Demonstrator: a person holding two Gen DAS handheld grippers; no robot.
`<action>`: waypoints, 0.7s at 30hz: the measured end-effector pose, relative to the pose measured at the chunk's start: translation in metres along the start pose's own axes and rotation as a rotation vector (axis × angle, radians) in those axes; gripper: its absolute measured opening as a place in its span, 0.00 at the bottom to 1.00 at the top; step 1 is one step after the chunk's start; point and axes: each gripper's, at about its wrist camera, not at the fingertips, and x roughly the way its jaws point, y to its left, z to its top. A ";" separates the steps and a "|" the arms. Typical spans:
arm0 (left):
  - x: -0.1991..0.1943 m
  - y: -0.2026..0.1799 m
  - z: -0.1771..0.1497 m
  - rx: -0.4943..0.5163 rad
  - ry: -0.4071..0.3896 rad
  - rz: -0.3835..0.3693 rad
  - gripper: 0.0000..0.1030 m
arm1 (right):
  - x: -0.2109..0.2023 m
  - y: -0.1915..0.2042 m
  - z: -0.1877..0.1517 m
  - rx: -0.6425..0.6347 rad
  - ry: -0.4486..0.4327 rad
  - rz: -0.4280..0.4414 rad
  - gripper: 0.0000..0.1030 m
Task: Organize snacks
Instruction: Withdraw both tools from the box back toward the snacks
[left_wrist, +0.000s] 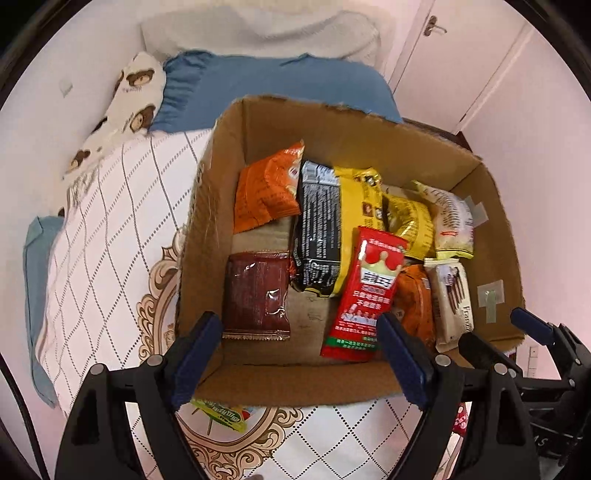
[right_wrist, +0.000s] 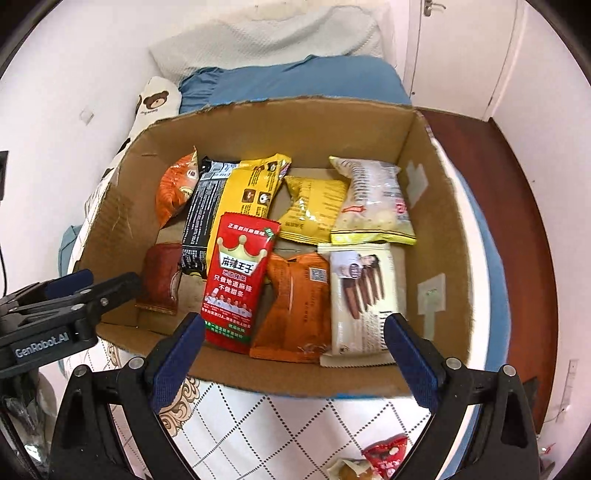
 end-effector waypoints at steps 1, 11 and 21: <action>-0.007 -0.002 -0.002 0.007 -0.015 -0.003 0.84 | -0.005 -0.001 -0.002 0.000 -0.011 -0.005 0.96; -0.069 -0.018 -0.016 0.037 -0.163 -0.020 0.84 | -0.066 -0.002 -0.016 0.000 -0.151 -0.038 0.96; -0.109 -0.024 -0.035 0.043 -0.250 -0.034 0.84 | -0.116 -0.006 -0.034 0.008 -0.242 -0.045 0.96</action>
